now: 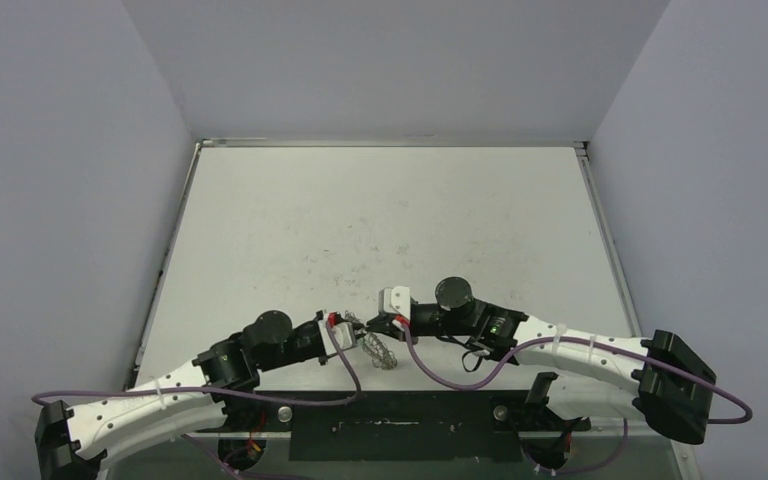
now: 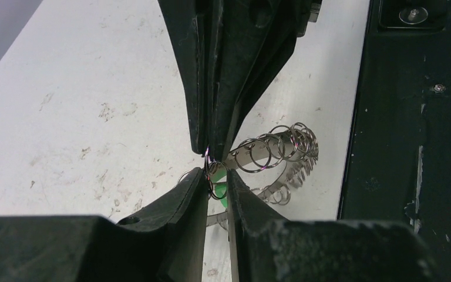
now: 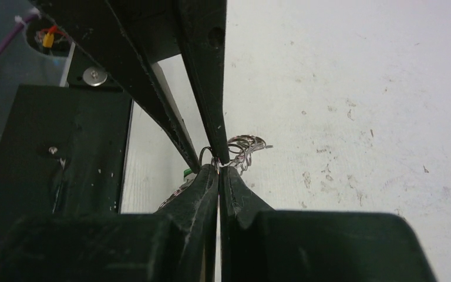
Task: Put the keys on the keyring
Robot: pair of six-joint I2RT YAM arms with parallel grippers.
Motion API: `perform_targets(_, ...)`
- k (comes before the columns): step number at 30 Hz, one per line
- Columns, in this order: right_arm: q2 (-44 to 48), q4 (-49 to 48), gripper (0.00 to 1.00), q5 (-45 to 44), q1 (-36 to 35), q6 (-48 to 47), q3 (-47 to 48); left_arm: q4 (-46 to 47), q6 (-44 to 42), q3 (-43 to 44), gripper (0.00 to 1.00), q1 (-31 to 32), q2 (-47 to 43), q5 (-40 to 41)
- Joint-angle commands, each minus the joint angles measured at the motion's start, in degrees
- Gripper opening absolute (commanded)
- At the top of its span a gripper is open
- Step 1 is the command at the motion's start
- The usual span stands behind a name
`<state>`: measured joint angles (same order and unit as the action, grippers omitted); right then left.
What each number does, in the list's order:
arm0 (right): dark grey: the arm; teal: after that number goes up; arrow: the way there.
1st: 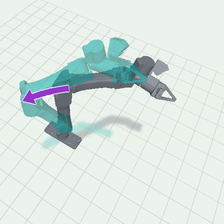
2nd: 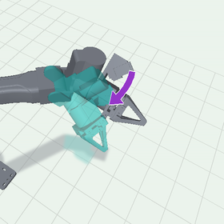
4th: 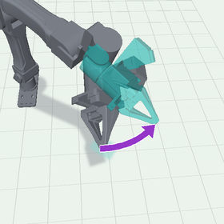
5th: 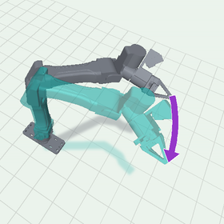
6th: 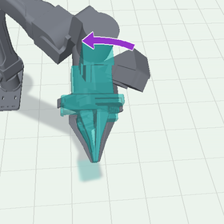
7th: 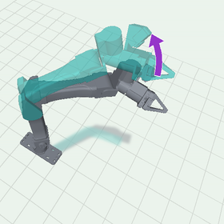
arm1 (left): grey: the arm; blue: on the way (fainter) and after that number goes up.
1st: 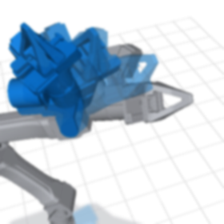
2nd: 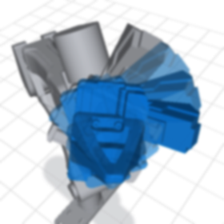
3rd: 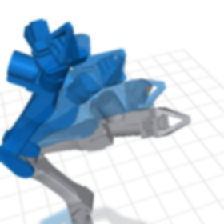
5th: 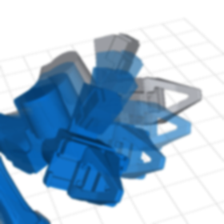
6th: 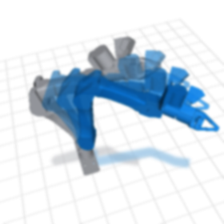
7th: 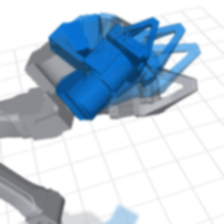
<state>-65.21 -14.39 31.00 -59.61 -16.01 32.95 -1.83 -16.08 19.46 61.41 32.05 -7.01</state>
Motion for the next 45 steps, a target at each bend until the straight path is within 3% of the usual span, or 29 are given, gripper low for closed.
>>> perform_targets(1,2.7,-14.7,0.0,-2.1,0.2,7.1,-1.6,2.9,1.4,-0.5,0.17,0.1,-2.7,1.1)
perform_targets(15,3.9,-23.4,0.0,-4.9,0.2,12.6,-4.4,4.6,1.8,-2.5,0.14,0.1,-1.2,2.4)
perform_targets(26,3.8,-25.2,0.0,-5.3,0.2,14.0,-5.4,12.4,2.2,-5.3,0.4,0.1,-5.0,3.9)
perform_targets(40,3.9,-25.4,0.0,-3.6,0.2,14.0,-5.1,14.5,1.1,-9.3,0.39,0.1,-18.7,5.3)
perform_targets(45,3.8,-25.8,0.0,-2.7,0.2,14.4,-4.8,19.2,1.0,-10.2,0.28,0.1,-17.9,3.0)
